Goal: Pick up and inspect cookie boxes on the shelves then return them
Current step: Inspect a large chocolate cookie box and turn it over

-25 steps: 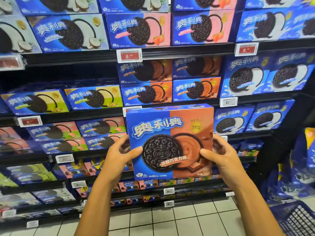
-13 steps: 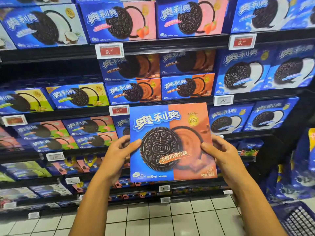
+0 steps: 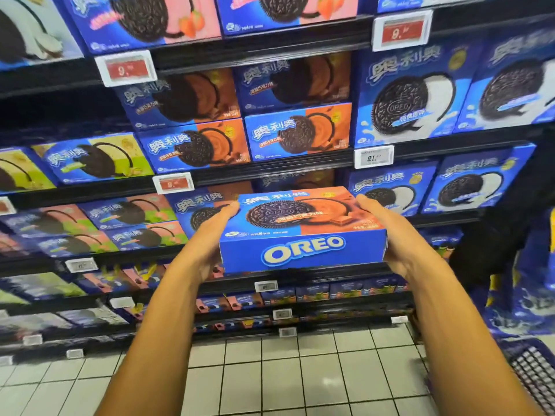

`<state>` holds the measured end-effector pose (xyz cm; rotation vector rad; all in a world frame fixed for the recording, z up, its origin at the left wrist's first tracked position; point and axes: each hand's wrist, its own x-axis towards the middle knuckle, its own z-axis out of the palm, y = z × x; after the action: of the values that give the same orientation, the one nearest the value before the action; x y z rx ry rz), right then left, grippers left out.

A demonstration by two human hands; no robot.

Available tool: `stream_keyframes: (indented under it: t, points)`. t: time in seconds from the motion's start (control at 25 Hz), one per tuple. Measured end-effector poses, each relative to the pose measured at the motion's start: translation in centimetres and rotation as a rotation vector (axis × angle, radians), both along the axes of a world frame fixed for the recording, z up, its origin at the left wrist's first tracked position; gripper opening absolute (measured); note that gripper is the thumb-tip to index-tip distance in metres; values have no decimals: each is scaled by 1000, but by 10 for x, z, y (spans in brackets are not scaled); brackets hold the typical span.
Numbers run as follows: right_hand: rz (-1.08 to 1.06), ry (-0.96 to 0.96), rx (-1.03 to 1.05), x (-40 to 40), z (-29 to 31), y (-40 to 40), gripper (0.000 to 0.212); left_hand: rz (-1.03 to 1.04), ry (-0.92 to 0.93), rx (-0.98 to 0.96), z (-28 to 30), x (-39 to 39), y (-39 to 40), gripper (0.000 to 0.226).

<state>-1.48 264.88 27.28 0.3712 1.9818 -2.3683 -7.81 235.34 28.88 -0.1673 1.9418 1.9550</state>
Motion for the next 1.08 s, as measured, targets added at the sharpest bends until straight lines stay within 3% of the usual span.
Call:
stream_keyframes:
  t: [0.12, 0.2, 0.36, 0.6, 0.88, 1.08]
  points:
    - [47, 20, 76, -6, -10, 20, 49, -16, 64, -7, -15, -4, 10, 29]
    - [63, 49, 114, -8, -27, 32, 38, -27, 121, 3, -32, -4, 15, 22]
    - [15, 28, 142, -15, -69, 44, 17, -5, 146, -2, -68, 5, 28, 38]
    - [42, 56, 179, -28, -107, 46, 35, 83, 168, -29, -104, -4, 56, 53]
    - [-2, 54, 494, -66, -106, 35, 48, 148, 300, -172, -95, -40, 76, 53]
    - [-37, 11, 653, -88, -107, 29, 47, 155, 319, -329, -103, -59, 76, 51]
